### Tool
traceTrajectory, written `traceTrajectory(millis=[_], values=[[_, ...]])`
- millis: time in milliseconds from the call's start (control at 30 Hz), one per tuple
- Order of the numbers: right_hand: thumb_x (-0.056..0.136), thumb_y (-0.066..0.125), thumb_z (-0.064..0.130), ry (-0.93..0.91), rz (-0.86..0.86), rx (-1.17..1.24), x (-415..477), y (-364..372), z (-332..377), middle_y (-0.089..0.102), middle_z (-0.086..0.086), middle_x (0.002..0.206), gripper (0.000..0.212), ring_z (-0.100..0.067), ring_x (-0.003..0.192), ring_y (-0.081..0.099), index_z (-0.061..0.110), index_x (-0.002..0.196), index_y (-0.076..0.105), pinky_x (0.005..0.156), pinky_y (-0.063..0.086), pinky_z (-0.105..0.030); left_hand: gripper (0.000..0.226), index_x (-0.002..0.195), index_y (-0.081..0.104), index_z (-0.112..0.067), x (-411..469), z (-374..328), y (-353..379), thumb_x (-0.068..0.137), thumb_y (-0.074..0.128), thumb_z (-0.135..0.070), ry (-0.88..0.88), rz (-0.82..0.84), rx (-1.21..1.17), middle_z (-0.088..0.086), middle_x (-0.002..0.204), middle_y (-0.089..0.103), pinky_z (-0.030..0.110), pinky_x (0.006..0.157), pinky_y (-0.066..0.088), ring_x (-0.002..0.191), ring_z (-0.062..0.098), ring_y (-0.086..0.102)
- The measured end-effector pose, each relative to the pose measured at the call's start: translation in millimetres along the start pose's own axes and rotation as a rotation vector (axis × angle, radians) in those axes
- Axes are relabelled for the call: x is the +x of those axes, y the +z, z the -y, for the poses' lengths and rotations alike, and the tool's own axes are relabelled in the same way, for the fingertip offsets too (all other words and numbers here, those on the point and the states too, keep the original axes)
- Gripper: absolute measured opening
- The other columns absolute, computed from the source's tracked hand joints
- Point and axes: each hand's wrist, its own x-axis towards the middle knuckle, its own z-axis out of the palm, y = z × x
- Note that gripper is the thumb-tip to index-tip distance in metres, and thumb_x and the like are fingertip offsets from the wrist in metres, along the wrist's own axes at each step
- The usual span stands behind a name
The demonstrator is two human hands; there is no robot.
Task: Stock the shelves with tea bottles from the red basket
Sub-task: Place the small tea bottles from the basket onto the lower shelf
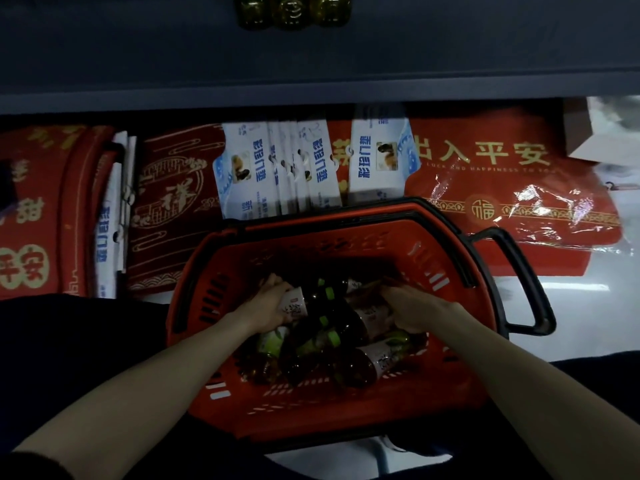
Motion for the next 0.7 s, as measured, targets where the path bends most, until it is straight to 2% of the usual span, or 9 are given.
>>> traceTrajectory(millis=[133, 200, 267, 333, 400, 467, 533, 600, 700], values=[[0.095, 0.067, 0.009, 0.037, 0.059, -0.052, 0.5, 0.4, 5.0, 0.034, -0.017, 0.164, 0.094, -0.031, 0.150, 0.038, 0.016, 0.166, 0.005, 0.121, 0.033, -0.037, 0.061, 0.146, 0.043, -0.016, -3.3, -3.8, 0.1, 0.095, 0.075, -0.021, 0.002, 0.021, 0.000, 0.008, 0.140, 0.048, 0.039, 0.106, 0.047, 0.127, 0.026, 0.051], [0.092, 0.066, 0.007, 0.046, 0.062, -0.090, 1.1, 2.9, 6.7, 0.034, -0.014, 0.164, 0.091, -0.032, 0.151, 0.035, 0.017, 0.165, 0.013, 0.123, 0.030, -0.041, 0.059, 0.144, 0.042, -0.017, -4.1, -5.5, -1.5, 0.095, 0.075, -0.019, 0.004, 0.026, 0.013, 0.009, 0.135, 0.051, 0.038, 0.100, 0.049, 0.123, 0.026, 0.054], [0.089, 0.064, 0.008, 0.040, 0.084, -0.123, 0.6, 3.2, 7.7, 0.046, -0.010, 0.156, 0.073, -0.030, 0.144, 0.043, 0.018, 0.156, 0.038, 0.120, 0.037, -0.042, 0.059, 0.142, 0.042, -0.017, -4.0, -4.4, -4.2, 0.094, 0.076, -0.020, 0.004, 0.023, 0.004, 0.008, 0.131, 0.050, 0.039, 0.098, 0.049, 0.121, 0.026, 0.052], [0.086, 0.064, 0.008, 0.031, 0.089, -0.116, 0.2, 4.5, 7.6, 0.053, -0.009, 0.149, 0.064, -0.027, 0.138, 0.051, 0.017, 0.148, 0.049, 0.116, 0.043, -0.040, 0.062, 0.143, 0.040, -0.020, -6.7, -4.7, -7.6, 0.093, 0.076, -0.023, 0.005, 0.014, -0.014, 0.005, 0.131, 0.045, 0.035, 0.095, 0.047, 0.122, 0.024, 0.047], [0.085, 0.064, 0.007, 0.014, 0.070, -0.089, -2.0, 4.8, 7.2, 0.054, -0.008, 0.146, 0.067, -0.027, 0.136, 0.052, 0.016, 0.149, 0.046, 0.114, 0.044, -0.037, 0.065, 0.144, 0.039, -0.022, -10.3, -3.7, -10.0, 0.092, 0.078, -0.026, 0.012, -0.002, -0.029, 0.007, 0.133, 0.045, 0.034, 0.094, 0.048, 0.121, 0.024, 0.047], [0.086, 0.065, 0.003, 0.000, 0.072, -0.016, -3.6, 1.9, 6.1, 0.061, -0.008, 0.137, 0.068, -0.025, 0.126, 0.061, 0.016, 0.149, 0.043, 0.102, 0.050, -0.028, 0.068, 0.143, 0.039, -0.024, -15.0, -3.5, -13.7, 0.089, 0.080, -0.029, 0.024, -0.022, -0.049, 0.009, 0.132, 0.052, 0.036, 0.091, 0.054, 0.118, 0.024, 0.054], [0.086, 0.068, 0.004, -0.010, 0.051, 0.073, -7.1, -2.8, 4.4, 0.064, -0.007, 0.132, 0.067, -0.022, 0.118, 0.065, 0.016, 0.147, 0.043, 0.095, 0.055, -0.027, 0.069, 0.142, 0.040, -0.024, -21.0, -6.7, -19.1, 0.087, 0.082, -0.028, 0.049, -0.038, -0.082, 0.007, 0.124, 0.060, 0.037, 0.085, 0.060, 0.108, 0.020, 0.063], [0.086, 0.073, 0.007, -0.028, -0.005, 0.177, -11.4, -11.6, 6.3, 0.060, -0.007, 0.138, 0.070, -0.023, 0.126, 0.061, 0.014, 0.148, 0.041, 0.100, 0.050, -0.026, 0.070, 0.141, 0.043, -0.024, -27.9, -13.4, -28.1, 0.085, 0.083, -0.027, 0.077, -0.070, -0.113, 0.003, 0.118, 0.064, 0.035, 0.080, 0.061, 0.099, 0.017, 0.067], [0.080, 0.086, 0.022, -0.065, -0.120, 0.352, -21.1, -28.4, 12.7, 0.059, 0.004, 0.137, 0.081, -0.017, 0.128, 0.058, 0.019, 0.147, 0.041, 0.103, 0.044, -0.023, 0.072, 0.137, 0.050, -0.024, -39.0, -26.0, -47.5, 0.078, 0.088, -0.037, 0.140, -0.183, -0.157, -0.003, 0.124, 0.064, 0.033, 0.092, 0.056, 0.112, 0.016, 0.065]])
